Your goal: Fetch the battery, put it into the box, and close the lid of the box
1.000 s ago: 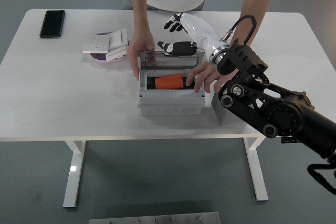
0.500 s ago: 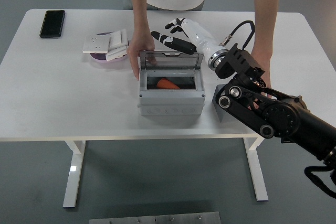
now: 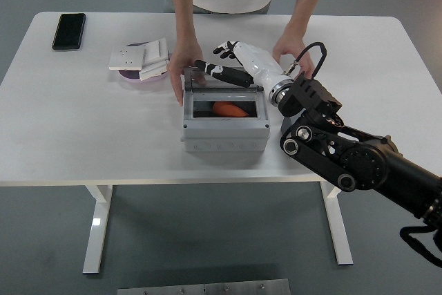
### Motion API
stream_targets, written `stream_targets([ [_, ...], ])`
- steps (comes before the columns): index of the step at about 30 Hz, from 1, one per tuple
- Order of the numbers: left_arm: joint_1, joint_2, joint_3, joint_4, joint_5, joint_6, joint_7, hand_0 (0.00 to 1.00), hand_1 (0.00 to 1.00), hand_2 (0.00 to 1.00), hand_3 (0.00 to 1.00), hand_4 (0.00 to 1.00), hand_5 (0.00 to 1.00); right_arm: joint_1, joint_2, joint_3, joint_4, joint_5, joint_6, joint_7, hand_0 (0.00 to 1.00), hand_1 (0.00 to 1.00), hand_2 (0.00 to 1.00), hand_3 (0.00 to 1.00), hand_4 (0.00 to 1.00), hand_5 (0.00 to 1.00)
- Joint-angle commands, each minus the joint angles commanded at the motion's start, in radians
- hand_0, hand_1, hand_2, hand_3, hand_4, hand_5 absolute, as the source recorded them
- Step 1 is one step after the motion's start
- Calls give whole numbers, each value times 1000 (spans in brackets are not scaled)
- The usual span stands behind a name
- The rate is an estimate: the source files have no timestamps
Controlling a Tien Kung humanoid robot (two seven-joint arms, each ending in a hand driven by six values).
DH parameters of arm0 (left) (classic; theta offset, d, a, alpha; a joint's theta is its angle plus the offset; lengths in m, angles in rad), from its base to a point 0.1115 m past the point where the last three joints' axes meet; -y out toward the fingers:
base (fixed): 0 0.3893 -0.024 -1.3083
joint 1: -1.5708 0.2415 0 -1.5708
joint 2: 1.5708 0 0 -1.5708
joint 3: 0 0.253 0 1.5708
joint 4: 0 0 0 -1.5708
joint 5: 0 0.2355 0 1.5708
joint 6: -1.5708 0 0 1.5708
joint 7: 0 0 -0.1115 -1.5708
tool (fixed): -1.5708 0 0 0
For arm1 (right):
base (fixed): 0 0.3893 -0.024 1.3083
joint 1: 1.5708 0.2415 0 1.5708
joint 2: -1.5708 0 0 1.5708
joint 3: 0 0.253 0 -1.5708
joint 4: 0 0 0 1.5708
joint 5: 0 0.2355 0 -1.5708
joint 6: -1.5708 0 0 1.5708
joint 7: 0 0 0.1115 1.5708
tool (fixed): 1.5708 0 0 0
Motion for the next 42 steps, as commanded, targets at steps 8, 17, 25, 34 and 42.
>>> stream_targets([
  [8,2,1,3,0,-4,1,-3,640,741,590,534,419,2,-12,-3,-31,14,6,1,-2,893,794,770,794,982,998],
  [17,7,-1,4,0,-7,4,-5,640,740,590,535,418,2,-20,-8,-45,38,2,6,-14,870,781,766,792,975,998],
  [25,9,-1,5,0,-9,4,-5,641,741,590,534,418,2,-22,-12,-54,58,-22,1,-21,830,744,746,771,971,998],
  [34,13,-2,5,0,-10,3,-5,641,741,589,534,415,2,-30,-13,-61,76,-60,1,-24,775,710,719,736,971,998],
  [42,12,-2,4,0,-8,3,-4,641,741,588,533,415,2,-38,-13,-66,82,-67,13,-34,675,660,663,652,967,998],
])
